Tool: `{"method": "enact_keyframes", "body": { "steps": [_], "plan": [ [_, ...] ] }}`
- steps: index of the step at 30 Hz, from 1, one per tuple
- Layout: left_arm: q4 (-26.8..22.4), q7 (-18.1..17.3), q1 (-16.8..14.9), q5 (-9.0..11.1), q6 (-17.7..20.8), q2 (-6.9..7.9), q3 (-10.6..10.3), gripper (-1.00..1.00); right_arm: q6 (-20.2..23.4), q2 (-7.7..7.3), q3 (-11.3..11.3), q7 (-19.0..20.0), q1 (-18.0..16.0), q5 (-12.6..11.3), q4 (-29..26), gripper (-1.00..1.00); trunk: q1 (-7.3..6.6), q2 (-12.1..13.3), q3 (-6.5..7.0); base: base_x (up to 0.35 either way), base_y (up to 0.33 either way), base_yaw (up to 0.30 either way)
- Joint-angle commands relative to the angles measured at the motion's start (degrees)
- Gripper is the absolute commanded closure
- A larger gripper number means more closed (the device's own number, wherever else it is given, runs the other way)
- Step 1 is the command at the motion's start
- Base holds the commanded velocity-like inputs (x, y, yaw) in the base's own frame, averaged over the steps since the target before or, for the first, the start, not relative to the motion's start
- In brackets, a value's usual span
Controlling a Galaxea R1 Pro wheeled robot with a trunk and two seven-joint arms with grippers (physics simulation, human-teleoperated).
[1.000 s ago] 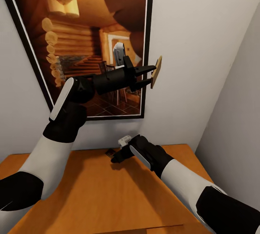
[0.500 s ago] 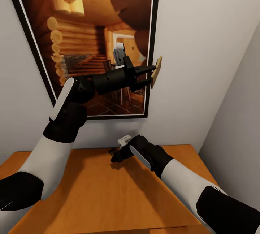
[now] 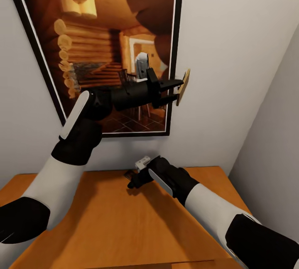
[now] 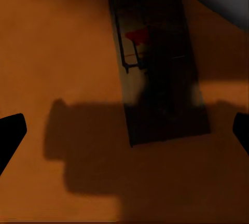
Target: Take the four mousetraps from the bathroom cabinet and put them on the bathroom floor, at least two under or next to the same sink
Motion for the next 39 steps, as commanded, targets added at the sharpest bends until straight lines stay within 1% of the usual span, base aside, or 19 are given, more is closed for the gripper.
{"method": "enact_keyframes", "body": {
  "steps": [1,2,4,8,22,39],
  "plan": [
    [0.0,0.4,-0.1,0.4,0.0,-0.03,-0.4,1.0,0.2,0.0,0.6,0.5,-0.1,0.6,0.0,-1.0,0.01,-0.1,-0.08,0.0,-0.12,0.0],
    [0.0,0.4,-0.1,0.4,0.0,-0.03,-0.5,1.0,0.2,0.0,1.0,0.5,-0.1,0.6,0.0,-1.0,0.01,-0.1,-0.08,0.0,-0.161,0.0],
    [0.1,0.4,-0.1,0.4,0.0,-0.04,-0.9,1.0,0.3,-0.03,2.4,0.4,-0.1,0.7,0.0,-1.0,0.01,-0.1,-0.08,0.034,-0.24,0.0],
    [0.2,0.4,-0.1,0.4,-0.1,-0.02,-1.1,1.0,0.3,-0.22,4.1,0.4,-0.1,1.0,0.0,-1.0,0.01,-0.1,-0.08,0.047,-0.187,0.0],
    [0.2,0.4,-0.1,0.4,-0.1,0.0,-1.3,1.0,0.4,-0.42,4.5,0.4,-0.2,1.2,-0.3,-1.0,0.01,-0.1,-0.08,0.005,-0.017,0.0],
    [0.2,0.4,-0.1,0.4,-0.2,0.0,-1.4,1.0,0.5,-0.24,4.9,0.1,-0.2,1.2,-0.6,-1.0,0.01,-0.1,-0.08,0.0,0.0,0.0]
  ]
}}
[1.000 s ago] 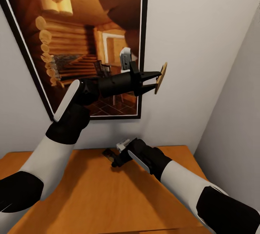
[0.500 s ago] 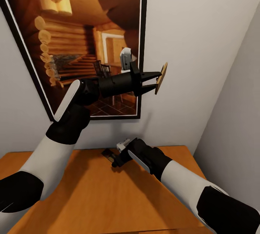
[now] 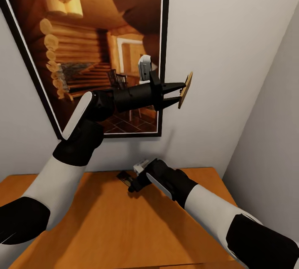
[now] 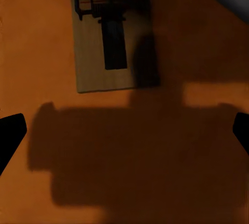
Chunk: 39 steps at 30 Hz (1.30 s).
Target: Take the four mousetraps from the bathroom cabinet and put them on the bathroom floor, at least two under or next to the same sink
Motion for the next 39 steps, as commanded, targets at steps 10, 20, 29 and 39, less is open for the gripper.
{"method": "enact_keyframes", "body": {
  "steps": [10,20,29,39],
  "plan": [
    [-0.1,0.4,-0.1,0.4,0.1,-0.02,0.0,1.0,0.0,0.1,2.7,0.5,0.0,0.5,-0.6,-1.0,0.01,-0.1,-0.08,0.091,0.059,0.0],
    [-0.2,0.4,0.0,0.5,0.2,-0.1,-1.5,1.0,0.0,0.14,4.5,0.4,0.0,0.5,-1.9,-1.0,0.01,-0.1,-0.08,0.006,0.004,0.0],
    [-0.2,0.3,0.0,0.5,0.2,-0.62,-2.0,1.0,0.1,0.23,4.9,-5.0,0.0,0.5,-2.0,-1.0,0.01,-0.1,-0.08,0.0,0.0,0.0],
    [-0.1,0.4,0.0,0.4,0.1,-1.32,-2.1,1.0,0.1,0.23,5.0,-7.5,0.0,0.4,-2.1,-1.0,0.01,-0.1,-0.08,0.063,0.0,0.0]
  ]
}}
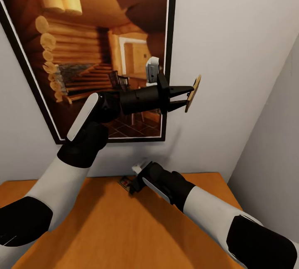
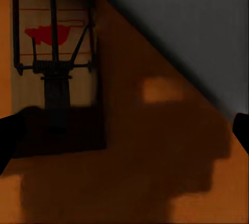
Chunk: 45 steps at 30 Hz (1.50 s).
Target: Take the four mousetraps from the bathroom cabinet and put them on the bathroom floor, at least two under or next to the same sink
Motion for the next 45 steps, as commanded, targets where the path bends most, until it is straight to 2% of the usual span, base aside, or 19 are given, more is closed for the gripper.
{"method": "enact_keyframes", "body": {
  "steps": [1,10,18,26,32,45],
  "plan": [
    [0.0,0.5,-0.1,0.4,0.1,-0.02,0.0,1.0,0.2,0.0,0.1,0.1,-0.1,0.1,0.0,-1.0,0.02,-0.1,-0.08,0.076,0.0,0.0],
    [-0.1,0.5,-0.1,0.4,0.1,-0.05,0.0,1.0,0.1,0.0,0.2,0.0,-0.1,-0.1,0.6,-1.0,0.02,-0.1,-0.08,0.019,0.0,0.0],
    [-0.1,0.5,0.0,0.4,0.1,-0.07,0.0,1.0,-0.9,0.0,3.4,0.0,0.0,-0.5,1.2,-1.0,0.02,-0.1,-0.08,0.001,0.0,0.0],
    [0.0,0.5,0.0,0.4,0.1,-0.12,0.0,1.0,-3.8,0.0,4.1,0.0,0.3,-0.6,3.0,-1.0,0.02,-0.1,-0.08,0.0,0.0,0.0],
    [0.0,0.5,-0.1,0.4,0.1,-0.12,0.0,1.0,-4.1,0.0,4.1,0.5,0.4,-0.4,2.1,-1.0,0.02,-0.1,-0.08,0.0,0.0,0.0],
    [0.1,0.5,-0.1,0.4,0.0,-0.12,0.0,1.0,-3.8,-0.45,4.0,0.7,0.3,-0.3,-3.6,-1.0,0.02,-0.1,-0.08,0.0,0.0,0.0]
  ]
}}
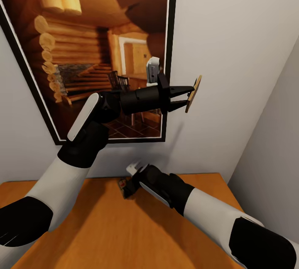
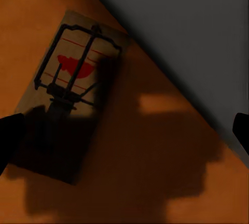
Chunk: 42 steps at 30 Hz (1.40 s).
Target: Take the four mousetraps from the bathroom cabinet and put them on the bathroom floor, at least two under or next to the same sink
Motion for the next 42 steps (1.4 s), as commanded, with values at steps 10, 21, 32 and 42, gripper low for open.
{"method": "enact_keyframes", "body": {
  "steps": [10,21,32,42],
  "plan": [
    [0.0,0.5,0.0,0.4,0.1,-0.02,0.0,1.0,0.8,0.02,-0.2,0.2,-0.1,0.1,-5.7,-1.0,0.01,-0.1,-0.08,0.0,0.0,0.0],
    [0.0,0.5,0.0,0.4,0.1,-0.02,0.0,1.0,0.7,0.35,-0.1,0.2,-0.1,-0.2,-6.3,-1.0,0.01,-0.1,-0.08,0.0,0.0,0.0],
    [0.1,0.5,0.0,0.4,0.1,-0.02,0.0,1.0,0.0,0.44,-0.7,0.1,1.1,-0.6,-5.3,-1.0,0.01,-0.1,-0.08,0.0,0.002,0.0],
    [0.2,0.5,0.0,0.3,0.0,0.04,-1.6,1.0,-0.1,0.44,-3.5,0.0,2.4,-0.5,-5.2,-1.0,0.01,-0.1,-0.08,0.0,0.037,0.0]
  ]
}}
